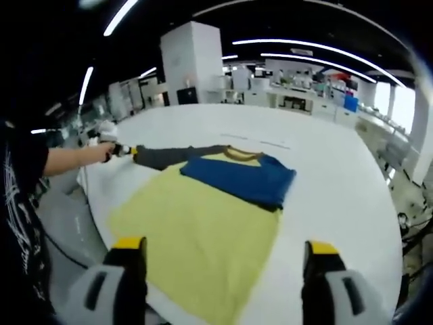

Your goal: Fold the garment on the visible template until the final outline fits inside the template.

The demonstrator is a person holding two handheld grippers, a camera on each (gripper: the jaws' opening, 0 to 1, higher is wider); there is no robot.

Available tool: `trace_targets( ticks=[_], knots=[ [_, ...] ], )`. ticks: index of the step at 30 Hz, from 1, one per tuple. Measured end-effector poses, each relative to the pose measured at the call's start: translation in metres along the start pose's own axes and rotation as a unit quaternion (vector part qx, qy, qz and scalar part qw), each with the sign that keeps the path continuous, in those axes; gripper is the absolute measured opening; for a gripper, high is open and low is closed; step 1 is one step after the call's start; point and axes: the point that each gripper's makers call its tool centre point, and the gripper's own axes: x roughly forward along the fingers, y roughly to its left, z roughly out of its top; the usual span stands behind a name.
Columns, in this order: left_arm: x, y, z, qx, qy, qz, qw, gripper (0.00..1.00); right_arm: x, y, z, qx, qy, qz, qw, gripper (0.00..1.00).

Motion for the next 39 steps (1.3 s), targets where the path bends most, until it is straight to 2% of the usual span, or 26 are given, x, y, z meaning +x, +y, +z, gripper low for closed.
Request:
trace_targets(
  ticks=[6,16,20,21,25,27,31,33,39],
  knots=[
    [-0.009,-0.007,0.003,0.008,-0.011,0.003,0.9999,0.00,-0.002,0.000,0.004,-0.014,-0.006,0.003,0.9999,1.00],
    [-0.019,-0.030,0.024,0.030,-0.037,-0.017,0.9987,0.00,-0.002,0.007,0.003,-0.016,-0.009,0.012,0.9998,1.00],
    [-0.009,-0.037,0.037,0.066,-0.046,-0.036,0.9961,0.00,-0.001,0.008,0.003,-0.015,-0.012,0.016,0.9997,1.00],
    [-0.008,-0.039,0.039,0.062,-0.046,-0.039,0.9963,0.00,0.000,0.008,0.004,-0.015,-0.012,0.016,0.9997,1.00],
    [-0.024,-0.066,0.040,0.073,-0.058,-0.052,0.9943,0.00,0.000,0.010,0.005,-0.016,-0.014,0.018,0.9996,1.00],
    [-0.019,-0.072,0.047,0.079,-0.060,-0.062,0.9931,0.00,0.000,0.010,0.005,-0.017,-0.015,0.018,0.9996,1.00],
    [-0.027,-0.093,0.050,0.083,-0.067,-0.076,0.9913,0.00,0.000,0.010,0.005,-0.018,-0.016,0.018,0.9995,1.00],
    [-0.026,-0.095,0.052,0.089,-0.067,-0.080,0.9905,0.00,0.000,0.010,0.005,-0.018,-0.017,0.019,0.9995,1.00],
    [-0.030,-0.119,0.058,0.093,-0.073,-0.096,0.9883,0.00,0.001,0.014,0.005,-0.020,-0.018,0.024,0.9994,1.00]
  ],
)
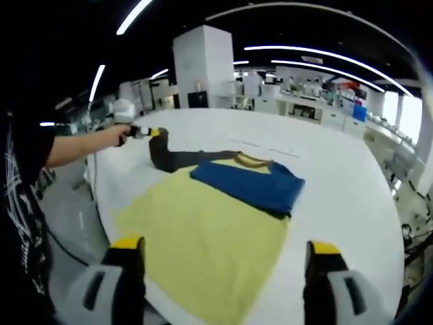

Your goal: Fold the garment on the visible template until the final outline fits inside the template.

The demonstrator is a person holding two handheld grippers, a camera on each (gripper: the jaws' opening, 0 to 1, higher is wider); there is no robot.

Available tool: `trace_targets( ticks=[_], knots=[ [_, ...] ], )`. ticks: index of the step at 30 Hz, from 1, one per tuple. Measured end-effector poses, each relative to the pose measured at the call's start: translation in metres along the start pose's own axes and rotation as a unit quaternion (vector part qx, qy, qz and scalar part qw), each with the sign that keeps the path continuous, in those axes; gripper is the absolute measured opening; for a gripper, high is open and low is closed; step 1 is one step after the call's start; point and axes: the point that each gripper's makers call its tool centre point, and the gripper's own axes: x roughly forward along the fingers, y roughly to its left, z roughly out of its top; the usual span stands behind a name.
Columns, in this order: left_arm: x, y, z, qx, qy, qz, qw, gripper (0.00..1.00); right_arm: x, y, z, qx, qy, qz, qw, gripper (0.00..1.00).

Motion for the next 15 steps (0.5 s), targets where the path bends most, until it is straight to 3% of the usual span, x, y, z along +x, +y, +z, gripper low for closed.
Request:
trace_targets(
  ticks=[15],
  knots=[
    [0.010,-0.063,0.025,0.018,-0.021,-0.056,0.9980,0.00,-0.005,0.006,-0.002,-0.005,0.002,0.004,1.0000,1.00]
  ],
)
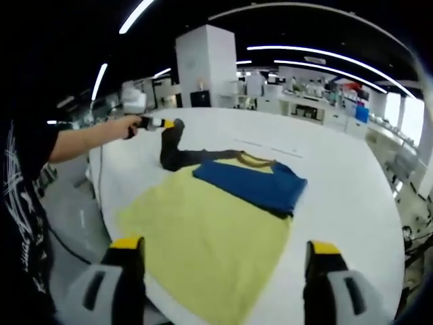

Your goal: Fold the garment on the visible template until the final outline fits inside the template.

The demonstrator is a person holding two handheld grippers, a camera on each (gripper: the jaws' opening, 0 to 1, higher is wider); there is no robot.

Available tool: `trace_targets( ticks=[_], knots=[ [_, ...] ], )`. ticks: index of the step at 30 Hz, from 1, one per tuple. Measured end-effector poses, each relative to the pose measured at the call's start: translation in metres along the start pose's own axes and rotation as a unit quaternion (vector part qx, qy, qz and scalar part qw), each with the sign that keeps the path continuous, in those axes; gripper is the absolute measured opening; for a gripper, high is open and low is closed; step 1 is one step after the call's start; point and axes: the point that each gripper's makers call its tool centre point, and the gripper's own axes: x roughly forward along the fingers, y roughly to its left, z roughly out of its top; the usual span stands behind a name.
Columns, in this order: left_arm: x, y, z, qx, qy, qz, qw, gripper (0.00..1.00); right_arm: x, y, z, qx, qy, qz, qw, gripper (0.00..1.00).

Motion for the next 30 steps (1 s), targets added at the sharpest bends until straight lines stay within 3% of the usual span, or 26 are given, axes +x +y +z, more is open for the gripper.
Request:
trace_targets(
  ticks=[30],
  knots=[
    [0.032,-0.121,0.023,0.007,-0.010,-0.102,0.9947,0.00,-0.002,0.001,-0.006,0.004,0.005,-0.001,1.0000,1.00]
  ],
)
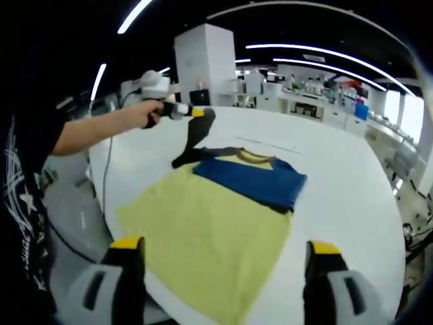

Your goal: Fold the garment on the visible template until the final outline fits inside the template.

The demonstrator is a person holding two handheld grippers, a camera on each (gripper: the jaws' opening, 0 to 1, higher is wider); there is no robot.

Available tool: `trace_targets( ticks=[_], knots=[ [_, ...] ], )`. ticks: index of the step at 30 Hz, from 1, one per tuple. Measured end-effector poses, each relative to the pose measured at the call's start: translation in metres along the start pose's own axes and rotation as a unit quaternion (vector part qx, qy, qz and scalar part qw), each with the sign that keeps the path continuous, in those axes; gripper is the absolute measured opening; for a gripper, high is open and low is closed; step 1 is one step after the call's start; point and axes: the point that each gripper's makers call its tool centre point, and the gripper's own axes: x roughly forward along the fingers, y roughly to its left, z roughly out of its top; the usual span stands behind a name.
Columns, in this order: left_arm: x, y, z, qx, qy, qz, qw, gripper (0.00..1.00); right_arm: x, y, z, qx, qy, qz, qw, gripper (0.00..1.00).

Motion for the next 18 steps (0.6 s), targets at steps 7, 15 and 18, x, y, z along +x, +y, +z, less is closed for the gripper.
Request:
trace_targets(
  ticks=[7,15,18],
  knots=[
    [0.008,-0.025,0.001,-0.012,-0.003,-0.021,0.9997,0.00,-0.003,-0.003,-0.001,0.007,-0.002,-0.004,1.0000,0.99],
    [0.019,-0.058,-0.004,-0.007,0.002,-0.049,0.9987,0.00,-0.003,-0.005,-0.004,0.011,0.000,-0.008,0.9999,0.99],
    [0.023,-0.069,-0.011,-0.004,0.011,-0.064,0.9979,0.00,-0.003,-0.005,-0.004,0.011,0.000,-0.007,0.9999,0.99]
  ],
)
